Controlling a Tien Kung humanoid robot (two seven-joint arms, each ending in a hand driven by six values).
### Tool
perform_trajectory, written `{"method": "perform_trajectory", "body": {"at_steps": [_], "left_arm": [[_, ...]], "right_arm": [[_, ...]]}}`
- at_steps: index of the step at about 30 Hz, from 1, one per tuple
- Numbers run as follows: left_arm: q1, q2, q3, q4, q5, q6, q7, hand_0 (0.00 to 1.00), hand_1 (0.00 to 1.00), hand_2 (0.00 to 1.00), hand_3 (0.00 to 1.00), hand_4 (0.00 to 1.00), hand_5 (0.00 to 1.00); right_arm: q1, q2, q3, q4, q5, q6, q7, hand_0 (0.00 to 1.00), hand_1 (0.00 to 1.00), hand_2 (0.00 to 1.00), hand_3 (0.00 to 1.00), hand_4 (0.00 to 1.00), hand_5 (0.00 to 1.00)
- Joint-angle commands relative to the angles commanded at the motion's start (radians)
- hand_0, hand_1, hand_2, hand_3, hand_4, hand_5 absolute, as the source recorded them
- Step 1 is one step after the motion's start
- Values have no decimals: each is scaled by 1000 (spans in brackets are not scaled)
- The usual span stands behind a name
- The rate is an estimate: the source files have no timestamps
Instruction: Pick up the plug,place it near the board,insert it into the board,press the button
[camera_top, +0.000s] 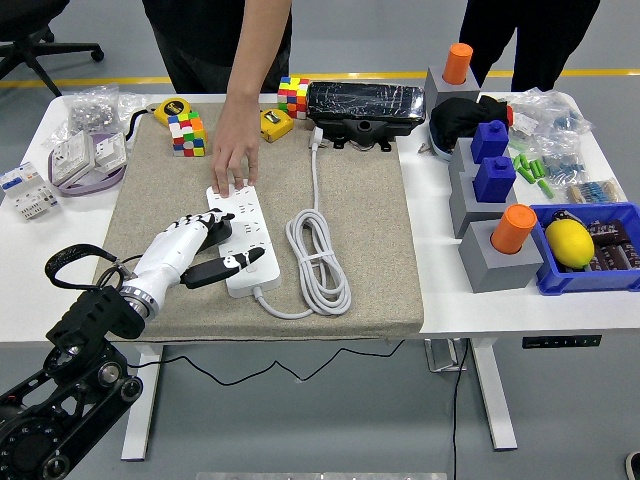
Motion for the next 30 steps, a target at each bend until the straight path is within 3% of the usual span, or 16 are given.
{"method": "perform_trajectory", "body": {"at_steps": [30], "left_arm": [[-35, -14, 62, 36, -6, 4, -11, 998, 951, 925, 885, 998, 998]], "right_arm": [[0, -1, 2, 0, 3, 2, 1, 824, 765, 754, 794, 998, 998]]}}
